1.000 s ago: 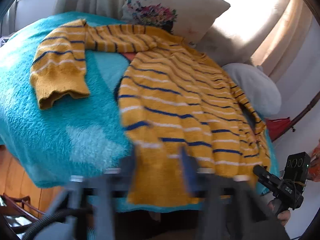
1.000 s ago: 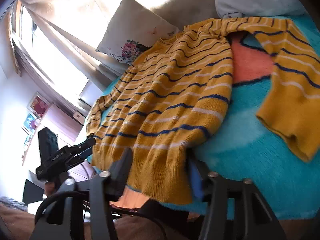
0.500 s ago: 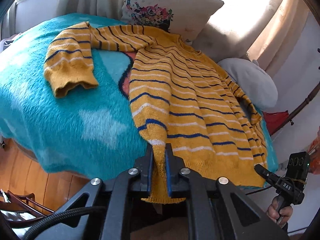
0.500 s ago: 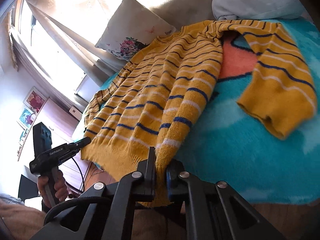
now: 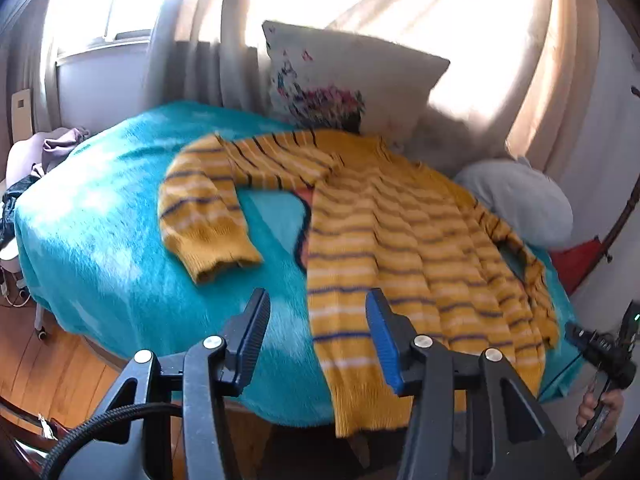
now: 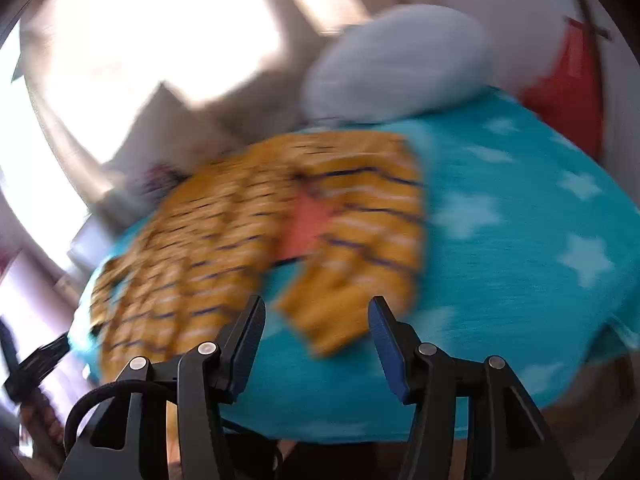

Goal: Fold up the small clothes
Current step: 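Grasp a sleeve cuff with the right tool and fold it across the body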

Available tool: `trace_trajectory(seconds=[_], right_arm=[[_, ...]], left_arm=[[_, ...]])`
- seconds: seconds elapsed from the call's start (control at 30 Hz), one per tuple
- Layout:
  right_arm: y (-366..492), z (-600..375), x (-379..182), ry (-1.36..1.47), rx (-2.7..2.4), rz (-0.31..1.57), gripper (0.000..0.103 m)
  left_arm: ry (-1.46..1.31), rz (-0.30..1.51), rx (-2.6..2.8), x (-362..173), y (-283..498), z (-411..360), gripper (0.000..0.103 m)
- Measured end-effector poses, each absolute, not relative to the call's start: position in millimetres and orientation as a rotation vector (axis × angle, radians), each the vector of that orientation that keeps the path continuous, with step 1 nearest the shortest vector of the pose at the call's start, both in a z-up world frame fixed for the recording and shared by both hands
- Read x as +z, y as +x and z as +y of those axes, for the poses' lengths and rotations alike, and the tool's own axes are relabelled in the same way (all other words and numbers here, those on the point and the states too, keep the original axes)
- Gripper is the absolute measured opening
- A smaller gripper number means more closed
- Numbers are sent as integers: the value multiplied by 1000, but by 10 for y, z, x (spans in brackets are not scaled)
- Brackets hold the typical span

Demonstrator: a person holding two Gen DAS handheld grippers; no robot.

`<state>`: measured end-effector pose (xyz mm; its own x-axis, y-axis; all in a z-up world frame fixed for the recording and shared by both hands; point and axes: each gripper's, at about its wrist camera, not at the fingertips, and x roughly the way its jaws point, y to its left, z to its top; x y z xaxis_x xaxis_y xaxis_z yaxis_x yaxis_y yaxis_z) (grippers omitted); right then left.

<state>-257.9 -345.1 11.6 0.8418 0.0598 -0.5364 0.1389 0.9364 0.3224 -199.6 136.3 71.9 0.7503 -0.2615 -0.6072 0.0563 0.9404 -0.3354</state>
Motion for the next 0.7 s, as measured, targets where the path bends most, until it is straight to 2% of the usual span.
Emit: trace_trajectory(seconds=[0.17, 0.2, 0.23, 0.27, 0.3, 0.57, 0.67, 0.7], right_arm=[[-2307, -3398, -37, 327, -100, 607, 62], [-2259, -3342, -52, 292, -107, 601, 60], [-2212, -3280, -53, 247, -111, 603, 54], [-2174, -3253, -53, 220, -109, 610, 20], [-2139, -3272, -11, 216, -88, 615, 12], [-2332, -4383, 608, 362, -342, 403, 13], [-2282, -4824, 546, 402, -505, 430, 30], [-2305, -4928, 523, 409, -558, 436, 33]], left_arm=[[-317, 716, -206, 783, -1785, 1289, 54], [-314, 723, -217, 788, -1741, 1254, 54], [-311, 727, -228, 800, -1706, 1198, 54], [-306, 728, -237, 811, -1684, 1137, 54], [-296, 729, -246, 821, -1657, 1070, 54], [-287, 743, -321, 846, -1459, 755, 55], [-294, 760, -329, 806, -1369, 675, 56], [-298, 769, -332, 789, -1345, 658, 56]])
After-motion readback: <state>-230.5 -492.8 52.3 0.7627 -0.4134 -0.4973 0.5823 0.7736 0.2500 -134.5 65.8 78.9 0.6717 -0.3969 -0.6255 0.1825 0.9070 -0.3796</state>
